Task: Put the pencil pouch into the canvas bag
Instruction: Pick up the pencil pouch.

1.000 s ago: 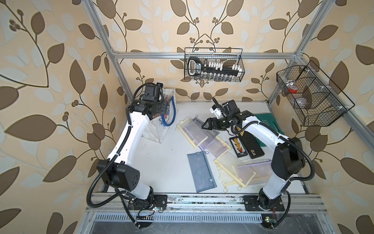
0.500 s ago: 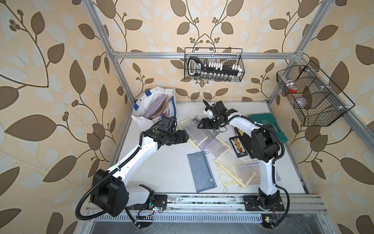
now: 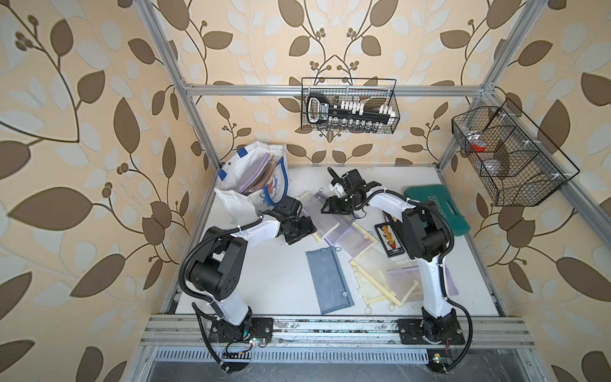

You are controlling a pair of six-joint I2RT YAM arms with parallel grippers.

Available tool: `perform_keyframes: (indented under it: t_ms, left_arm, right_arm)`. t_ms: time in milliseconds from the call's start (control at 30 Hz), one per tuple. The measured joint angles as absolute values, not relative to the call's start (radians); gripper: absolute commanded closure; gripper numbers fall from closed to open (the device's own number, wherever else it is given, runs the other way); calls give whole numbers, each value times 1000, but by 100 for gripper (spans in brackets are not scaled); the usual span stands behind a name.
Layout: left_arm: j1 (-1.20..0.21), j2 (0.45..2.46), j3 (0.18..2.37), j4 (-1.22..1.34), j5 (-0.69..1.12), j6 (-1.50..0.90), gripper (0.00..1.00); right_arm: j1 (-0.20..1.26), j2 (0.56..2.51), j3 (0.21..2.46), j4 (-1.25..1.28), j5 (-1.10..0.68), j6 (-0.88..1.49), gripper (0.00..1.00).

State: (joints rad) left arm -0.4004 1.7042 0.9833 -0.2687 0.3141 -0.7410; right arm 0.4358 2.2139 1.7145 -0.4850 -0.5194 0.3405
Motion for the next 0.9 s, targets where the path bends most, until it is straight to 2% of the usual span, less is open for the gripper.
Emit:
perform_keyframes:
  t_ms: [367, 533, 733, 900]
  left_arm:
    - [-400, 1847, 1065, -102, 362, -780, 31]
    - [-400, 1849, 1044, -55, 367, -789, 37]
    - [-400, 1841, 1018, -23, 369, -788, 42]
    - [-400, 1796, 991, -79, 368, -785, 39]
  right_arm:
    - [450, 2222, 1678, -447, -542, 340, 54]
    - [476, 2222, 1644, -400, -564, 360, 71]
    - [477, 2222, 1604, -350, -609, 381, 98]
    - [477, 2178, 1555, -330, -645, 376, 100]
